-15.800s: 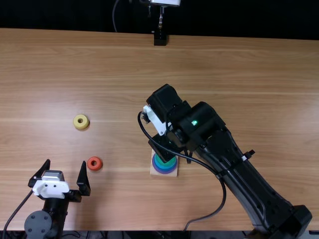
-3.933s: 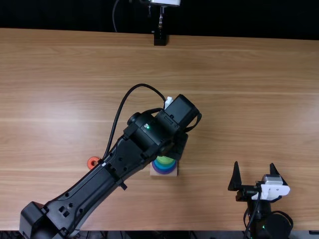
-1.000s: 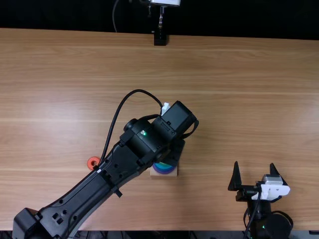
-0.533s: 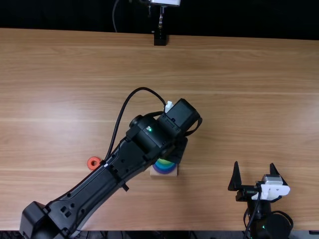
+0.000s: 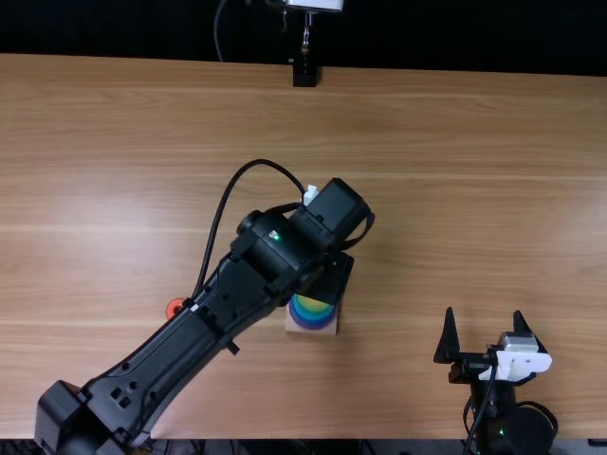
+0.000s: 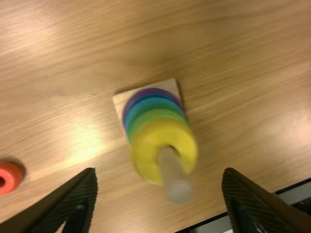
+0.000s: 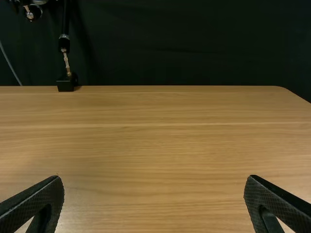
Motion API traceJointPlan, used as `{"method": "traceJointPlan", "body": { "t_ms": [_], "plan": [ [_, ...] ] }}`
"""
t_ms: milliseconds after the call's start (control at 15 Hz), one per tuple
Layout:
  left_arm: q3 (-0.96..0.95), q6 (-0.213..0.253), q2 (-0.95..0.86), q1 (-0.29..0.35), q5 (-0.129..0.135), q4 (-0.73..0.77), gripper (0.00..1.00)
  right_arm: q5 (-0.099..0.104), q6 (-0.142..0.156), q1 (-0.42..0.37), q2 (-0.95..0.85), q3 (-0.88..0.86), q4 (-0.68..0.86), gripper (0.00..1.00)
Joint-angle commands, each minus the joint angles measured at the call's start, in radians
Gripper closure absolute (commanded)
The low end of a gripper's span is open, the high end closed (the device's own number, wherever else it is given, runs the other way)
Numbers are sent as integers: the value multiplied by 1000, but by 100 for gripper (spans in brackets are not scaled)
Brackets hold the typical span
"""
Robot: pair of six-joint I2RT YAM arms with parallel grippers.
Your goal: Build the Hanoi tower: stack the rings onto the peg from bottom to top in this color order: purple, dark blue, light blue, dark green, light green, yellow, orange.
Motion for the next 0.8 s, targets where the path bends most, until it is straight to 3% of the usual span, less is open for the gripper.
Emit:
{"method": "traceJointPlan", "body": {
  "t_ms": [0, 133, 400, 533, 600, 733],
  "plan": [
    [12, -8, -11, 11, -5, -2, 0, 0, -1, -6, -12, -16, -1, 0],
    [37, 1, -14, 20, -12, 11, 0, 0, -1, -6, -12, -16, -1, 0],
    [55, 3, -115, 111, -3, 44, 0, 0, -1, -6, -12, -16, -1, 0],
    [35, 5, -190, 187, -11, 105, 0, 0, -1, -6, -12, -16, -1, 0],
    [-36, 20, -238, 239, -9, 122, 0, 0, -1, -6, -12, -16, -1, 0],
    [-180, 102, -347, 325, -11, 170, 0, 0, -1, -6, -12, -16, -1, 0]
  ]
}}
